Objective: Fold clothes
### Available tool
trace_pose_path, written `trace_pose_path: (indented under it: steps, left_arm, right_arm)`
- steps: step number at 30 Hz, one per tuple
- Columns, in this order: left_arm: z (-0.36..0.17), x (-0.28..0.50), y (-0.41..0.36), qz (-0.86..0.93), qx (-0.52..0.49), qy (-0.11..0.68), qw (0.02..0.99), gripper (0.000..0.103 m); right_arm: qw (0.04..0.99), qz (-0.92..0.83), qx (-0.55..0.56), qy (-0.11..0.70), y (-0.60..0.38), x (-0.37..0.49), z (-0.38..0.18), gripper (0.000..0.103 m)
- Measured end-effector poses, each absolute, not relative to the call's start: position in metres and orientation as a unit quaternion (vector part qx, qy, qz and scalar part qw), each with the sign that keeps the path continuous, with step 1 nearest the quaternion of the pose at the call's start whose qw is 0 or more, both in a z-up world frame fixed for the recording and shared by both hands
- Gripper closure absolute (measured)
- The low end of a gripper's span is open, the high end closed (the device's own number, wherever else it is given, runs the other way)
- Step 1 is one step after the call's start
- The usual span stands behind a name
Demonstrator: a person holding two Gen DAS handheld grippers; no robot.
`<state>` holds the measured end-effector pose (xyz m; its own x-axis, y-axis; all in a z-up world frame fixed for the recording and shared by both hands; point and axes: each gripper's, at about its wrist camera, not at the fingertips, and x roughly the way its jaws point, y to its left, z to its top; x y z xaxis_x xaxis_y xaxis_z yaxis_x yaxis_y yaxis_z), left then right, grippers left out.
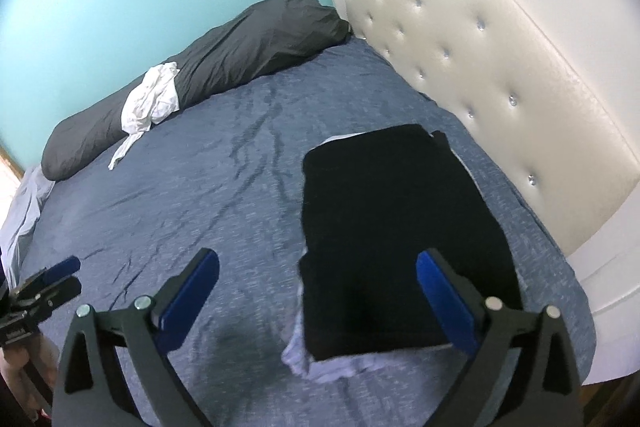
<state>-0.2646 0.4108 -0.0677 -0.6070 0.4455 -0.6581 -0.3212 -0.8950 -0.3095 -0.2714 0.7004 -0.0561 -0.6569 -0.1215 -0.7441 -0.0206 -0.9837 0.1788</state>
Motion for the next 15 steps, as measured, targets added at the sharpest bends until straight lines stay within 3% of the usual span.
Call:
trace_pose_path:
  steps: [5,15]
  left_arm:
    - [-0.056,-0.252,0.397,0.898,-0.378,-0.079,0.211,0.007]
    - [-0.039,-0.22,0.358,0.909,-0.362,-0.078,0.192,0.0]
  right_arm:
    - [0.029,-0.91,0.405,-0.081,0.677,-0.251,-0.048,0.0]
    - [0.049,-0.917,0.389,-0.072,0.628,-0.21,-0.03,0.0]
